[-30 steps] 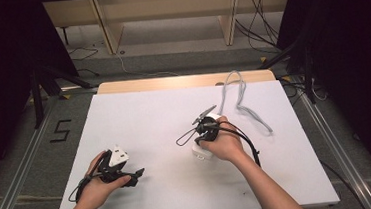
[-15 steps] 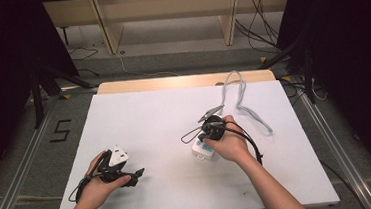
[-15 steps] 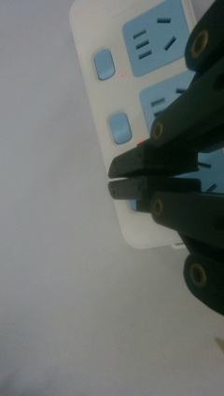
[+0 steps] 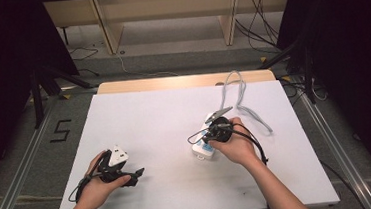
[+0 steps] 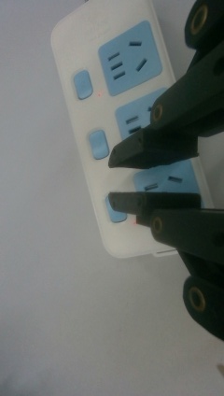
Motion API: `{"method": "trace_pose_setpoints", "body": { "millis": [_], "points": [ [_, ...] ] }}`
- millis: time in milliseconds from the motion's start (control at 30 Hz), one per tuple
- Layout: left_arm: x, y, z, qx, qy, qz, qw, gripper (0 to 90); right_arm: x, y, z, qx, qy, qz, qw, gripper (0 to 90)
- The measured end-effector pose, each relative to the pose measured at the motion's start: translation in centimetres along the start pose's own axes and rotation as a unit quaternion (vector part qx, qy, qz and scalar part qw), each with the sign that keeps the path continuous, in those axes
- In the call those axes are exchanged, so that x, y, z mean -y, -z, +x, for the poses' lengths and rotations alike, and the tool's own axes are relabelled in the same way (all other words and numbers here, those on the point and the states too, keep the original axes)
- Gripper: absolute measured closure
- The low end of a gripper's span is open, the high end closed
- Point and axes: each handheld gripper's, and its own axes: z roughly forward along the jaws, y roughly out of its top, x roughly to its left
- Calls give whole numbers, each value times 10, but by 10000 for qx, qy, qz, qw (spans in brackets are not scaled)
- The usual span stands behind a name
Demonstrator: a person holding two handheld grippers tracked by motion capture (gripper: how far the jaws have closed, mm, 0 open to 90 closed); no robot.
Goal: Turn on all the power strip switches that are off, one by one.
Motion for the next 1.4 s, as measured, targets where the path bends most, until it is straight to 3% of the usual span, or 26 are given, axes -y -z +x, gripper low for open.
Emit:
{"method": "trace_pose_setpoints", "body": {
  "millis": [367,567,967,1400],
  "points": [
    [0,0,0,8,19,-4,10000,160,25,15,-13,-13,-362,-229,9991,618],
    [0,0,0,-1,43,-10,10000,160,37,24,-19,176,-455,-379,9981,563],
    [0,0,0,-14,82,-17,10000,160,68,36,-26,278,-611,-588,9960,508],
    [0,0,1,-21,109,-32,9999,160,101,51,-25,272,-801,-1011,9913,475]
  ]
}}
